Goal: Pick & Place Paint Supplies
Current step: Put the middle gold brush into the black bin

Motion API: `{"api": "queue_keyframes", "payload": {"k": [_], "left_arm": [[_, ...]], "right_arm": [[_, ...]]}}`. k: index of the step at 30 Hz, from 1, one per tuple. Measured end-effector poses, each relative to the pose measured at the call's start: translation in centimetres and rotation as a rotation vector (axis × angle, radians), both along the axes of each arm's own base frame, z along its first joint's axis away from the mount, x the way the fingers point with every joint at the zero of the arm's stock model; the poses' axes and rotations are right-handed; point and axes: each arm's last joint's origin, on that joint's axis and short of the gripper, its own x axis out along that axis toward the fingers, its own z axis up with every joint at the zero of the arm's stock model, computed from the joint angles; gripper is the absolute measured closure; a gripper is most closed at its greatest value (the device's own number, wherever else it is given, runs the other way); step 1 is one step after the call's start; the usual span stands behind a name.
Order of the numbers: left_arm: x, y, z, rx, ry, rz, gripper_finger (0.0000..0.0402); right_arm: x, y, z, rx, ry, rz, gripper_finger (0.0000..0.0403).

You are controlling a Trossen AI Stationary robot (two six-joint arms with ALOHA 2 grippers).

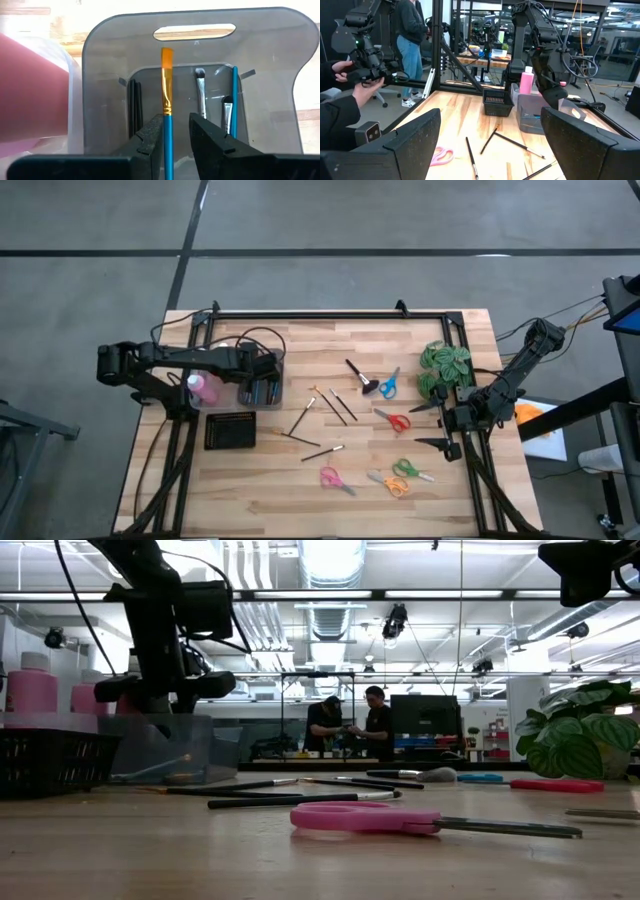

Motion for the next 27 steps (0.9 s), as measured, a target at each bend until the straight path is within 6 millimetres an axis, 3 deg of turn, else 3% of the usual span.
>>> {"api": "queue_keyframes", "payload": {"k": [9,15,20,27], "left_arm": [[0.4,-0.1,0.3,-0.071,-0.022,-0.042,0.0304],[1.5,-0.8,1.6,-0.090,-0.052,-0.156,0.0304],[2.9,-2.4,3.0,-0.042,-0.062,-0.326,0.0304],[3.9,-6.5,4.3,0.013,-0.066,-0.548,0.0304]], "right_arm": [[0.0,0.0,0.0,0.000,0.000,0.000,0.0062],[0.0,0.0,0.0,-0.001,0.000,0.000,0.0062],[0.0,0.0,0.0,-0.001,0.000,0.000,0.0062],[0.0,0.0,0.0,0.000,0.000,0.000,0.0062]]}}
